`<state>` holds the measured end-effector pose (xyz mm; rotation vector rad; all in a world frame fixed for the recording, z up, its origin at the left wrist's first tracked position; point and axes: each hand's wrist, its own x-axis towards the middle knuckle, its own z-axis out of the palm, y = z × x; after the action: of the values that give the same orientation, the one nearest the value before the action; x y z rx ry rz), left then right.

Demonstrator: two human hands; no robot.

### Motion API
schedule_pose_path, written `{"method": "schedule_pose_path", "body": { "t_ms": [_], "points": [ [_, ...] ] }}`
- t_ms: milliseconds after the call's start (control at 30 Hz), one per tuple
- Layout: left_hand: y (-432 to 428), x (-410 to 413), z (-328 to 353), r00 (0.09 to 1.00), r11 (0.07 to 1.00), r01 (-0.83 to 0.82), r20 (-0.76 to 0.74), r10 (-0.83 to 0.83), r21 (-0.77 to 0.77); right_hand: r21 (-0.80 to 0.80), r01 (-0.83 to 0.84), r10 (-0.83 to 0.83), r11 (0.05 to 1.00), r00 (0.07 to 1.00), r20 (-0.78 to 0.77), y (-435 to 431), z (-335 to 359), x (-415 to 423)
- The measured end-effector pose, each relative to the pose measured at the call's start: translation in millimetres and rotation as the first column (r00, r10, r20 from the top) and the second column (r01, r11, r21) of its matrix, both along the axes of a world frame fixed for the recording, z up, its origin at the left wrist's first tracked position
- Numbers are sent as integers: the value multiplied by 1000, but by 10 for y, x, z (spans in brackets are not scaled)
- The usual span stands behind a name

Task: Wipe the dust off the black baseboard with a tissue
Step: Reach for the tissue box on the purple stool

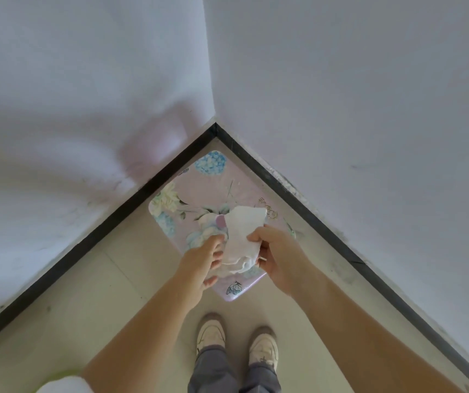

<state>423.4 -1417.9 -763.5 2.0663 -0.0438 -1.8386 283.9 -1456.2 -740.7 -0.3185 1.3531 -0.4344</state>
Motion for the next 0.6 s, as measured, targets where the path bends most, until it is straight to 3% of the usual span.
{"method": "schedule_pose_path", "body": {
  "t_ms": [133,267,400,500,600],
  "points": [
    [245,-210,606,929,999,-50,-368,42,-11,15,94,-94,995,965,243,217,688,-338],
    [455,-548,1378,831,994,-36,-555,-27,-102,-14,150,-135,989,926,353,490,1616,-741],
    [593,-923,2183,770,977,-1,-623,-137,-215,-127,182,-140,975,948,285,864,2539,-1120],
    [651,-1186,2761,755,951,85,-604,-257,-298,-213,301,-267,929,948,175,1201,3152,-1427],
    [729,-1383,3285,675,883,264,-579,-456,-388,-318,425,-429,848,901,59,1699,3655,-1694]
  ]
}}
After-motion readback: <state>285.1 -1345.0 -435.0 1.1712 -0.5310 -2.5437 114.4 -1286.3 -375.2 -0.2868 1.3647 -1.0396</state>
